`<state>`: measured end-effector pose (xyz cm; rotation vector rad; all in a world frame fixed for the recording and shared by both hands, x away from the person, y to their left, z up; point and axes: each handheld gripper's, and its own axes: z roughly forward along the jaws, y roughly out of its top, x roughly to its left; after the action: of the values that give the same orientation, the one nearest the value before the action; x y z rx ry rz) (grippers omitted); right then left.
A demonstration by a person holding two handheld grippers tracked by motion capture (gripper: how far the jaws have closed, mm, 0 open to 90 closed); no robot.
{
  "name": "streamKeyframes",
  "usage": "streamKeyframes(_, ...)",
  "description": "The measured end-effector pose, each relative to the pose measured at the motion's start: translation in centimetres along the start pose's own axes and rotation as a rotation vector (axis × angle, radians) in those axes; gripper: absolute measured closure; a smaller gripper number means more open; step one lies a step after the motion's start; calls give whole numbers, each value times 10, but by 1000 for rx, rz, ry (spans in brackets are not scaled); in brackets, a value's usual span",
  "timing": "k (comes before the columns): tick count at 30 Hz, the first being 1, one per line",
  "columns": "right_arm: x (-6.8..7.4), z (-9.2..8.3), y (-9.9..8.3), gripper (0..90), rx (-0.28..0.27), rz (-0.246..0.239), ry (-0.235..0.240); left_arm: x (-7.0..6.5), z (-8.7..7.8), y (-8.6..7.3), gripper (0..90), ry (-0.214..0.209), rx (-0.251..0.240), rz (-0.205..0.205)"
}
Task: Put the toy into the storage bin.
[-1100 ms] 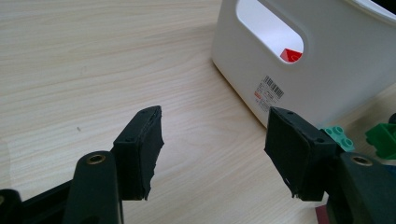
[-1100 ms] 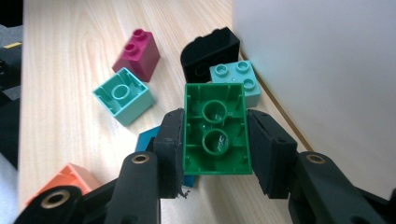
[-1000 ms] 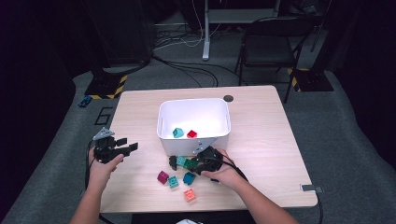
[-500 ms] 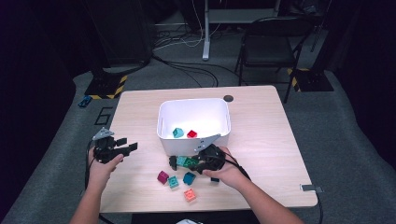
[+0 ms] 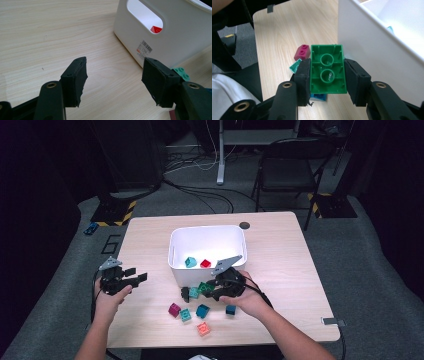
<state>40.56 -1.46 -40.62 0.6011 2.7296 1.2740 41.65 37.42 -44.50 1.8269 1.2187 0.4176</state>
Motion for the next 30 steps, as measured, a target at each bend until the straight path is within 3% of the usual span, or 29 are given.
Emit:
streamKeyframes(18, -14, -41, 37, 584, -71, 21, -15, 1, 0, 0, 364, 2, -13, -7)
streamKeyframes(30, -33, -44, 58, 584, -101, 30, -46, 1, 0, 0, 364, 1, -11, -7)
